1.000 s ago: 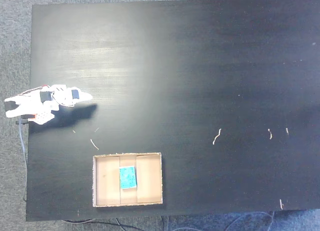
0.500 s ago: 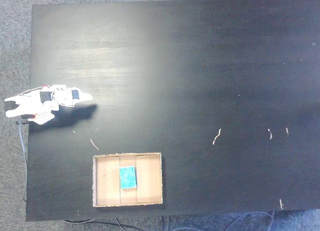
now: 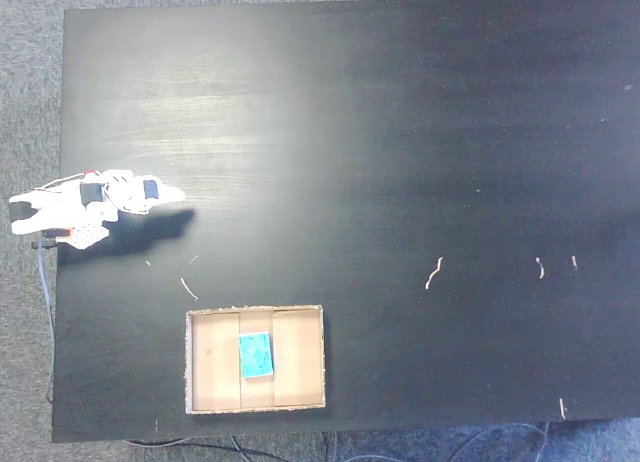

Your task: Pick the green block and drop it in the box on the right.

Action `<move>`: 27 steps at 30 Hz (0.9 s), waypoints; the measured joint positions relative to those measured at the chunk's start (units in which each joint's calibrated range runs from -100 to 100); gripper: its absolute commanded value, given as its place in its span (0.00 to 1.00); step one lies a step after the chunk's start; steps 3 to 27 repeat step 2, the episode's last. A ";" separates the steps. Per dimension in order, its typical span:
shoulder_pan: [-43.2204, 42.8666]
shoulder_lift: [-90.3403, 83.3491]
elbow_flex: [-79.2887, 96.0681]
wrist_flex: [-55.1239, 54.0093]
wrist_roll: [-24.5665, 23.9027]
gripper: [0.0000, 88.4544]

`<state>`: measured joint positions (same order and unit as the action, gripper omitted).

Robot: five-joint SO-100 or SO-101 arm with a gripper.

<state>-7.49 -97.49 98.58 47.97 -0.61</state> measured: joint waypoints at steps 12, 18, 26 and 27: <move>0.00 0.00 0.00 0.00 0.15 0.00; 0.00 0.00 0.00 0.00 0.15 0.00; 0.00 0.00 0.00 0.00 0.15 0.00; 0.00 0.00 0.00 0.00 0.15 0.00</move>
